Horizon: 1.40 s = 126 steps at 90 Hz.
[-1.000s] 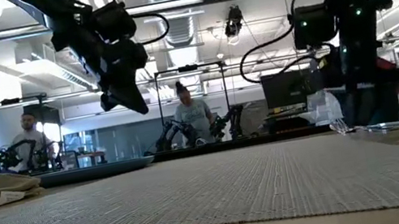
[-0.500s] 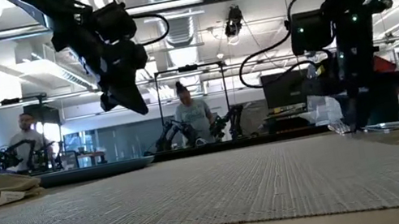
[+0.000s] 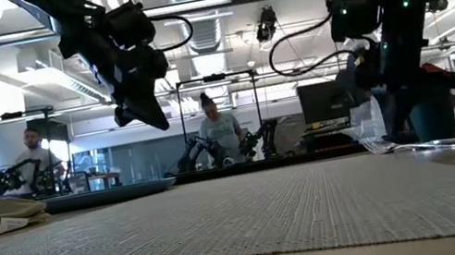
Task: Set table place
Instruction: Put the silver fork on the brown table napkin
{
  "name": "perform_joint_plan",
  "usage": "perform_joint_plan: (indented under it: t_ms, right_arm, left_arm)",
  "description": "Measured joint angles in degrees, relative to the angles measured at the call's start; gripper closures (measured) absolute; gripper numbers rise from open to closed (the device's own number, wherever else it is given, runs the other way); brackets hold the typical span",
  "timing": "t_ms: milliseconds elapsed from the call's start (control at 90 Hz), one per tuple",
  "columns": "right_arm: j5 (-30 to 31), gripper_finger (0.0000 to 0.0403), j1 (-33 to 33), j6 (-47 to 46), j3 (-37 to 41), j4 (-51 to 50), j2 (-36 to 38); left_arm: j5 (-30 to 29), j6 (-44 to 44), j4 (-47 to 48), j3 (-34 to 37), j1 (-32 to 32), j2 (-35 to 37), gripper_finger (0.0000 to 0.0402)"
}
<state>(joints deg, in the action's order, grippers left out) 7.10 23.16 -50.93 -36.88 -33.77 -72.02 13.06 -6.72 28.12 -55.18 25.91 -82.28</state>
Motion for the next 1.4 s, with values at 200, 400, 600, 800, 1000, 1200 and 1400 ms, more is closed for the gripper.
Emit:
perform_joint_plan:
  t_ms: [200,400,600,800,1000,1200,1400]
  right_arm:
    - [0.63,0.0402,-0.63,2.14,-0.39,-1.87,1.36]
    - [-0.07,0.0362,-0.66,5.67,-0.2,-1.96,-3.49]
    - [-0.72,0.0286,-0.66,8.47,-0.2,-0.74,-7.74]
    - [-0.76,0.0242,-0.66,9.01,-0.4,0.63,-10.27]
    - [1.32,0.0305,-0.66,7.1,-0.4,0.22,-11.57]
    - [2.62,0.0394,-0.63,6.21,-0.4,-0.51,-12.19]
    - [0.66,0.0403,-1.06,5.49,-0.81,-0.67,-7.66]
  left_arm:
    - [0.0,0.15,-0.09,0.0,0.0,0.0,0.0402]
    - [0.0,0.17,-0.17,0.0,0.0,0.0,0.0402]
    - [0.02,0.17,-0.16,0.0,0.0,0.0,0.0402]
    - [0.02,0.17,-0.17,0.0,0.0,0.0,0.0402]
    - [0.04,0.17,-0.17,0.0,0.0,0.0,0.0402]
    - [0.04,0.17,-0.19,0.04,0.0,0.01,0.0402]
    - [0.05,0.17,-0.17,0.07,-0.02,0.0,0.0402]
